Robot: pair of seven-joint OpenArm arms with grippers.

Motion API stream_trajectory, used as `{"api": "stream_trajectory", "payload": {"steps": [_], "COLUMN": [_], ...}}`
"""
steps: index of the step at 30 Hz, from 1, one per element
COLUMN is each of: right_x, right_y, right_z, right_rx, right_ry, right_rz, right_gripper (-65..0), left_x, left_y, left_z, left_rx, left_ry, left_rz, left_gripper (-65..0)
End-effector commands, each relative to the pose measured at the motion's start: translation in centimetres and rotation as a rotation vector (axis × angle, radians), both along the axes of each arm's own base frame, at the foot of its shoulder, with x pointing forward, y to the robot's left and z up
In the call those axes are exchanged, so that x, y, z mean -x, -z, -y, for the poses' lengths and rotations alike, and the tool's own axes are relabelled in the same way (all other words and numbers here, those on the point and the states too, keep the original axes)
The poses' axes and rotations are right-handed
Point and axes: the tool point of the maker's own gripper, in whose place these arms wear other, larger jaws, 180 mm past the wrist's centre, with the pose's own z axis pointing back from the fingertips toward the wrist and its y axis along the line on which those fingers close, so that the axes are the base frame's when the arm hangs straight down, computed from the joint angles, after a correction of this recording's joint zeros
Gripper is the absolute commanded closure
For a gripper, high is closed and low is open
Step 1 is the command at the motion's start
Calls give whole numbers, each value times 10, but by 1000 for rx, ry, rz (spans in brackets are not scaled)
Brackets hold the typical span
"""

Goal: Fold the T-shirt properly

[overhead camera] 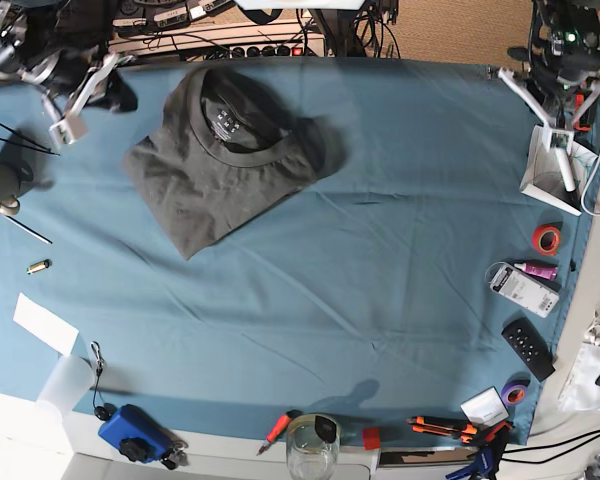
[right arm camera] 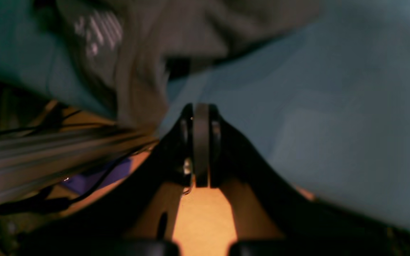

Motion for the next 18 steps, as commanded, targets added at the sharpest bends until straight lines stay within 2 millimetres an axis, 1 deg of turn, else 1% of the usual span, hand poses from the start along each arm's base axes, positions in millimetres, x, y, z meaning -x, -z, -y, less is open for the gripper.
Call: {"api": "stream_trajectory", "payload": {"steps": [1, 4, 7, 11, 14, 16, 18], "right_x": [4, 32, 68, 107, 127, 132, 142], "right_y": [-2, 14, 29, 39, 42, 46, 55], "right_z": [0, 3, 8, 0, -6, -4, 2], "right_rx": [5, 41, 101, 84, 64, 58, 64], "right_ry": [1, 24, 22, 53, 70, 84, 107], "right_rz": [2, -91, -198, -303, -352, -367, -409], "right_gripper": [0, 0, 0, 0, 0, 0, 0], "left_x": [3, 26, 51, 79, 96, 104, 116], "left_y": [-4, 3, 10, 15, 19, 23, 31], "left_z": [-1, 0, 0, 3, 11, 12, 10], "left_rx": [-12, -12, -10, 11, 64, 77, 86], "left_ry": [23, 28, 29, 29, 22, 18, 22], "left_rz": [4, -59, -125, -187, -226, -247, -289], "left_gripper": [0, 0, 0, 0, 0, 0, 0]}}
